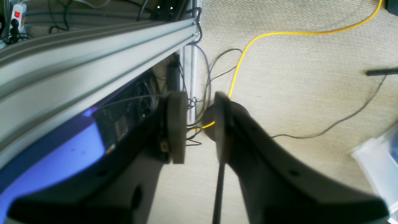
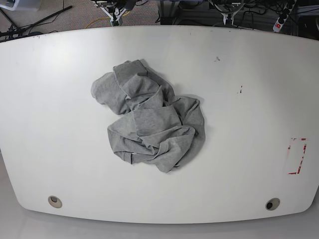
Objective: Fold the T-shirt properly
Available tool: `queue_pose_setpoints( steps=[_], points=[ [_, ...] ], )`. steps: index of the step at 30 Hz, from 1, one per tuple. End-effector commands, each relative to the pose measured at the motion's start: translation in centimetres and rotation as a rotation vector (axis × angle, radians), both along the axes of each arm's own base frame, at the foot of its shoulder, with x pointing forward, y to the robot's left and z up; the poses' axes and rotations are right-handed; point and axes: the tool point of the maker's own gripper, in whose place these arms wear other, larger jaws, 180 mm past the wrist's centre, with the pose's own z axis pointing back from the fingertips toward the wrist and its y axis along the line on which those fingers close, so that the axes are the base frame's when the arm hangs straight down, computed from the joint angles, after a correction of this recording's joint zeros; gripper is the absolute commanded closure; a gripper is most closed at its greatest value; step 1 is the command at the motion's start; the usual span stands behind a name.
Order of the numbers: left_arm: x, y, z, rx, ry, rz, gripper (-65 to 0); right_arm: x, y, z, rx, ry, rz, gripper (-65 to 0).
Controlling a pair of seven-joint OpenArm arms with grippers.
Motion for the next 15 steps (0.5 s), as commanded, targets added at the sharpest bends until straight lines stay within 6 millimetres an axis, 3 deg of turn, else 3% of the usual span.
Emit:
queue_pose_setpoints(
  steps=[1, 2, 15],
  points=[
    [-0.7, 0.4, 0.1, 0.013, 0.002, 0.001, -38.7, 0.7, -1.8, 0.1, -0.027, -0.023, -0.004, -13.9],
    [-0.2, 0.3, 0.0, 0.008, -0.002, 0.001, -39.4, 1.7, 0.4, 0.1, 0.01, -0.034, -0.005, -14.4],
    [-0.2, 0.3, 0.1, 0.008, -0.007, 0.001, -39.4, 2.9, 0.4, 0.1, 0.01, -0.053, -0.008, -14.0]
  ],
)
